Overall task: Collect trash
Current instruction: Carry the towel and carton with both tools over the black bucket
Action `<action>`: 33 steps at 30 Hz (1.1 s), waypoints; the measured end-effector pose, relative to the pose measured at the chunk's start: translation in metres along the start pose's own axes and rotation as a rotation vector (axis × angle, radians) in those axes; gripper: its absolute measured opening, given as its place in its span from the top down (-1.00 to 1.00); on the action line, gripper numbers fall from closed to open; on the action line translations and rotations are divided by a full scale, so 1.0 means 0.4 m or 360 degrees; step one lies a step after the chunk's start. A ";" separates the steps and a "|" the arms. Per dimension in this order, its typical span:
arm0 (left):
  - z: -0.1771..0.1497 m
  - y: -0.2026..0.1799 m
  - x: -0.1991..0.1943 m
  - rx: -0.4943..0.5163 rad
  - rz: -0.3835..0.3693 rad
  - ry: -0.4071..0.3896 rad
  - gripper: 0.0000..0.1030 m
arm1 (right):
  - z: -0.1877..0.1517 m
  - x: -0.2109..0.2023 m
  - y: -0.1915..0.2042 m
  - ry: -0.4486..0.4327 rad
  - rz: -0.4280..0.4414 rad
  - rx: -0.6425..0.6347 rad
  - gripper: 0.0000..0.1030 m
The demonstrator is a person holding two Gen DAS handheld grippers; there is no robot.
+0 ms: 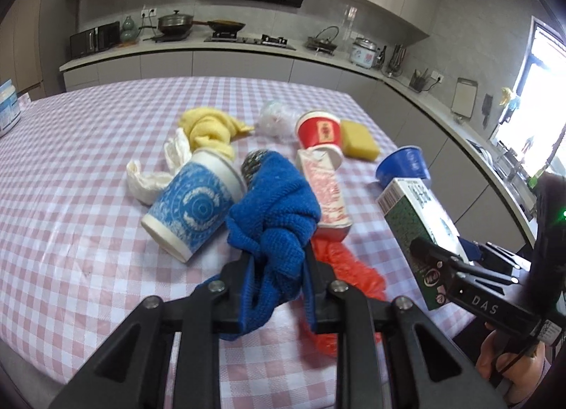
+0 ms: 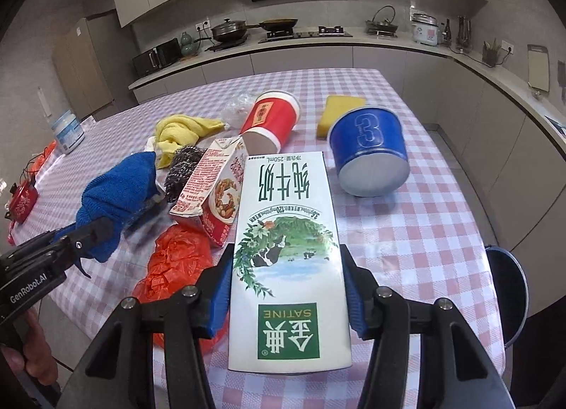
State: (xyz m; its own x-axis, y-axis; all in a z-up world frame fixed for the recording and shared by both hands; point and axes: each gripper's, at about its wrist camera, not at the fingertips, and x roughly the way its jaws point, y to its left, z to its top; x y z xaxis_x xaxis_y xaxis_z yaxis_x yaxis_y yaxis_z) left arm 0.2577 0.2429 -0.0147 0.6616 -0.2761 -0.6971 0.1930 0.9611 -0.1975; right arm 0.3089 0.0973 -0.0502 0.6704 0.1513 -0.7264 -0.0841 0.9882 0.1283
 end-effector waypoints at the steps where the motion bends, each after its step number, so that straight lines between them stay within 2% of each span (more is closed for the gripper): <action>1: 0.004 -0.002 0.000 0.0002 -0.0007 -0.0009 0.52 | -0.002 -0.006 -0.005 -0.0008 -0.0014 0.0005 -0.08; 9: 0.032 -0.069 -0.007 0.0090 -0.0111 -0.0040 0.52 | -0.003 -0.066 -0.064 -0.0054 -0.0072 0.0089 -0.08; 15: 0.048 -0.181 0.025 0.0175 -0.0245 -0.0007 0.52 | -0.022 -0.147 -0.167 -0.0110 -0.0164 0.0195 -0.08; 19: 0.050 -0.293 0.048 0.0251 -0.0320 0.0012 0.52 | -0.043 -0.188 -0.283 -0.0129 -0.0226 0.0284 -0.08; 24: 0.033 -0.476 0.107 0.0322 -0.0401 0.0096 0.52 | -0.089 -0.238 -0.480 -0.0129 -0.0285 0.0369 -0.08; 33: -0.018 -0.784 0.245 0.0357 -0.0526 0.0260 0.52 | -0.193 -0.274 -0.877 0.0003 -0.0380 0.0468 -0.08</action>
State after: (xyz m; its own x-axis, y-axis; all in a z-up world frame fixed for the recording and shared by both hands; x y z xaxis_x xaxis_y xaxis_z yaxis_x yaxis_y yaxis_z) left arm 0.2566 -0.0855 -0.0261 0.4176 -0.5475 -0.7252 0.5402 0.7913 -0.2863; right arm 0.2081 -0.2641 -0.0676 0.6444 -0.0821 -0.7602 0.2897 0.9463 0.1434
